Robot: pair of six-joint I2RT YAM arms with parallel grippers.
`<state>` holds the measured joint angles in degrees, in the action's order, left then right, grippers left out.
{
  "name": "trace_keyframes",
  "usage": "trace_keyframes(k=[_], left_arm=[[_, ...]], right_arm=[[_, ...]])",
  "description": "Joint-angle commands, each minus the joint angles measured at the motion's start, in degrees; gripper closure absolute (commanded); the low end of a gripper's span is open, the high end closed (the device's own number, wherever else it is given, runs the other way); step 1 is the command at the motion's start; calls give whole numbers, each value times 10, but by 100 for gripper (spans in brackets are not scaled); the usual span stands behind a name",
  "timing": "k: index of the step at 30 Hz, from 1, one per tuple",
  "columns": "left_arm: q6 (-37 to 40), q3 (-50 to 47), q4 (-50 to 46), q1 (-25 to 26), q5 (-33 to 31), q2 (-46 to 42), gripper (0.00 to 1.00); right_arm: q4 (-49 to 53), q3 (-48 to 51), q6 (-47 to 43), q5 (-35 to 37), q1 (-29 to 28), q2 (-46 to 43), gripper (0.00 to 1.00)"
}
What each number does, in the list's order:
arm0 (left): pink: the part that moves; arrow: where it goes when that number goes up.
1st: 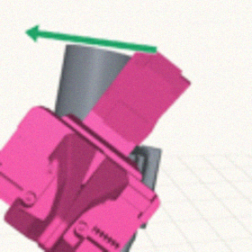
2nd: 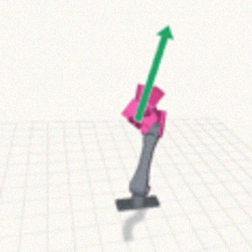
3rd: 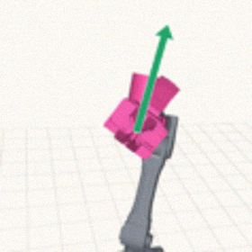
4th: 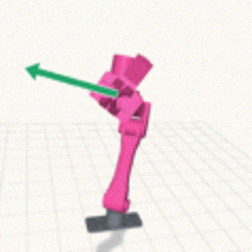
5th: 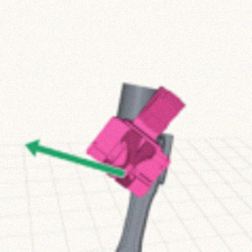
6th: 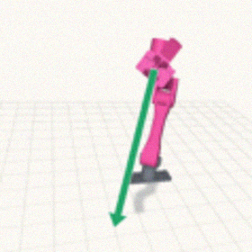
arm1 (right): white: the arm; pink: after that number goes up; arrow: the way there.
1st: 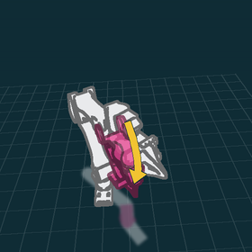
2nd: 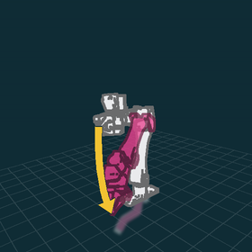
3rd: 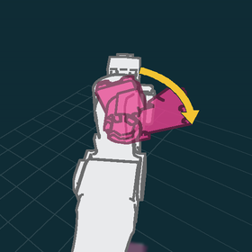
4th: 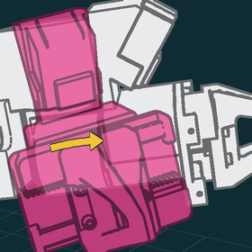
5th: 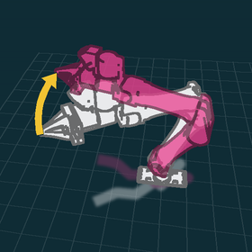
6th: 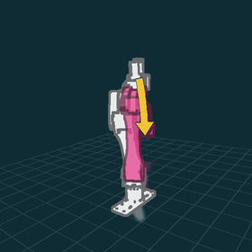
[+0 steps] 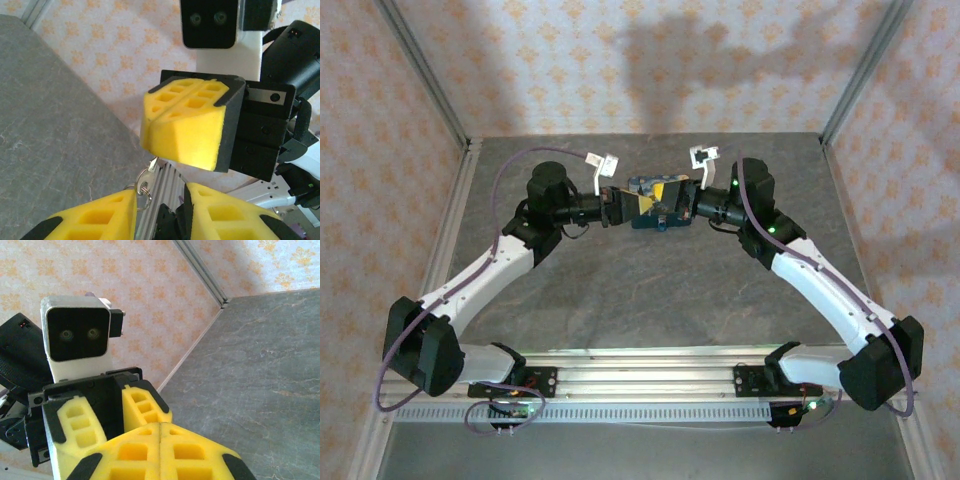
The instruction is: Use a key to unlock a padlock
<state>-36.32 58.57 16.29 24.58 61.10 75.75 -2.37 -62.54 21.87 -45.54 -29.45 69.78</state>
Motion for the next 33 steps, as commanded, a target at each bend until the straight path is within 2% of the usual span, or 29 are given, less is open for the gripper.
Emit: trace_keyframes(k=[1,8,13,16,19,21,25,33], left_arm=[[20,25,-12,7,12,0,72],[20,26,-11,8,8,3,84],[20,26,-15,8,-3,2,89],[11,26,-13,8,-11,3,82],[-29,20,21,4,-16,10,64],[-74,13,59,-2,-20,19,57],[-125,12,100,-4,-18,34,56],[-129,11,94,-3,-15,39,60]], right_arm=[[-37,7,8,-15,2,-8,100],[-41,9,11,-16,2,-7,100],[-43,11,12,-17,2,-7,100],[-53,17,18,-16,2,-7,100],[-69,25,28,-9,2,-9,100],[-85,35,37,0,2,-11,100],[-110,54,49,20,2,-17,100],[-158,82,71,53,2,-17,100]])
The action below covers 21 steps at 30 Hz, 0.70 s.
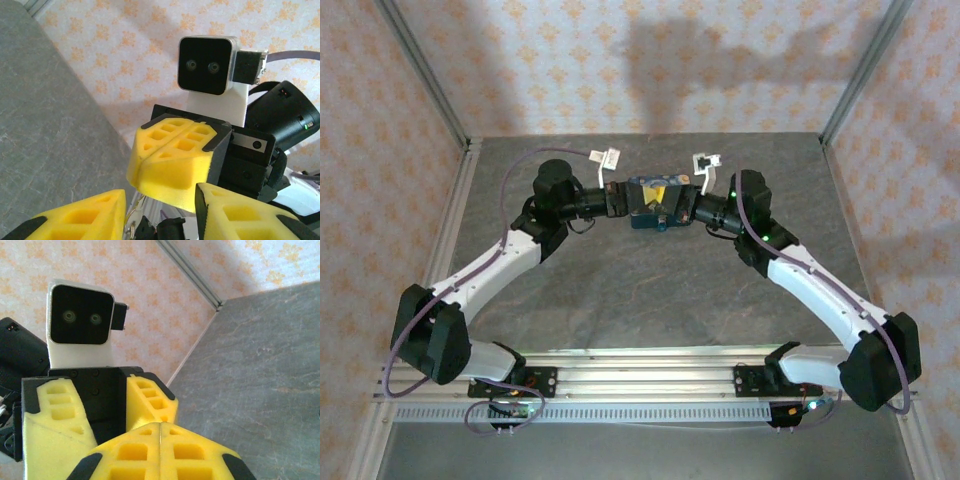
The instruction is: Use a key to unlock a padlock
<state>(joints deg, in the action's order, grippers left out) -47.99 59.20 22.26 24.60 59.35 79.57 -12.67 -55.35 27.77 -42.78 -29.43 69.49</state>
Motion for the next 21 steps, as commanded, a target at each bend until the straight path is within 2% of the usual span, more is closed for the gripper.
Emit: trace_keyframes(k=[1,16,21], left_arm=[[-14,2,37,-4,2,1,60],[-31,-4,56,1,7,24,59],[-32,-4,60,1,10,27,62]], right_arm=[[-61,14,14,32,2,-14,100],[-92,28,30,46,2,-25,100],[-97,26,35,42,2,-20,100]])
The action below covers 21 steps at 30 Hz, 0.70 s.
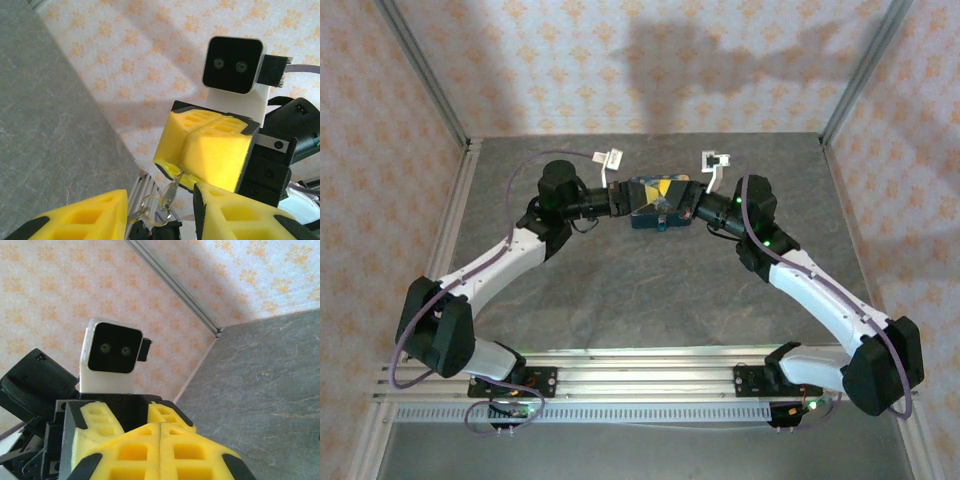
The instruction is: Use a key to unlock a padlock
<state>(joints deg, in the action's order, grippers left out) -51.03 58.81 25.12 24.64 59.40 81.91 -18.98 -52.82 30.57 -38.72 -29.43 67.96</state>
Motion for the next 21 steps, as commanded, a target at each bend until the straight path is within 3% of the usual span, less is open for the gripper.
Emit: trace_keyframes(k=[1,9,16,21], left_arm=[[-2,0,32,1,11,3,64],[-1,-1,33,1,15,3,78],[3,5,38,2,22,0,100],[36,8,6,1,18,-12,100]], right_arm=[[-34,1,8,0,2,-5,100],[-42,3,11,7,2,-5,100],[-47,8,15,4,2,9,100],[-49,12,18,5,1,12,100]])
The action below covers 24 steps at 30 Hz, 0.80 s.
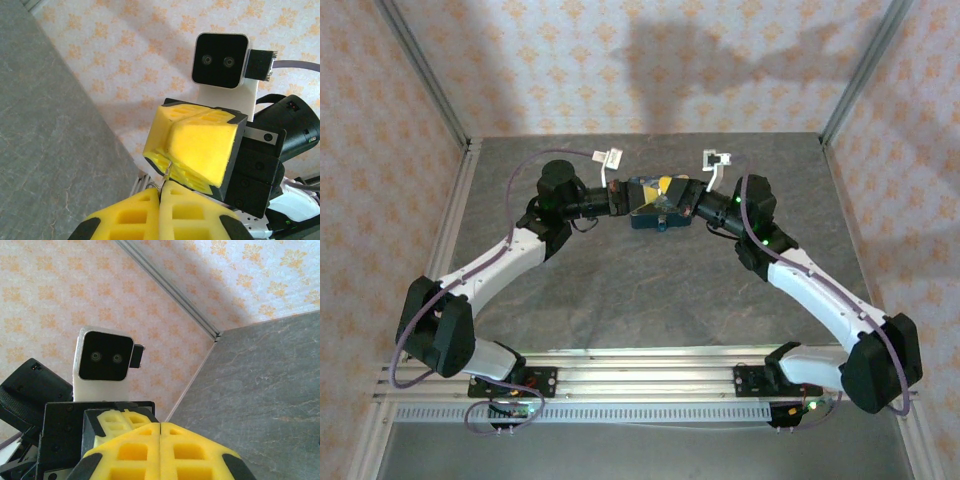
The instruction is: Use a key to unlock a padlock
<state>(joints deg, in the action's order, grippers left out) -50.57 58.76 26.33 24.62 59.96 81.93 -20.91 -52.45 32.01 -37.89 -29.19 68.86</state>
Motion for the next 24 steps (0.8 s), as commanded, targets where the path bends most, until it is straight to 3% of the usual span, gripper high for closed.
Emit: trace_keyframes(k=[1,2,7,9,12,17,20,24], left_arm=[[40,10,-17,-2,9,-16,100],[48,8,-26,-4,5,-20,100],[89,6,-92,-23,-8,-28,100],[101,2,-107,-29,-11,-32,100],[154,9,-170,-38,-25,-38,100],[264,39,-329,-64,-116,-32,100],[311,69,-415,-75,-196,0,100],[324,97,-452,-78,-297,57,100]], right_arm=[[-28,9,3,0,-2,2,100],[-23,8,4,8,-2,2,100],[21,10,-3,59,-1,-7,49],[61,0,-13,83,0,-28,40],[150,-28,-40,136,2,-35,36],[366,-116,-36,256,37,25,30],[456,-176,-13,250,77,104,30],[477,-228,-12,236,105,206,30]])
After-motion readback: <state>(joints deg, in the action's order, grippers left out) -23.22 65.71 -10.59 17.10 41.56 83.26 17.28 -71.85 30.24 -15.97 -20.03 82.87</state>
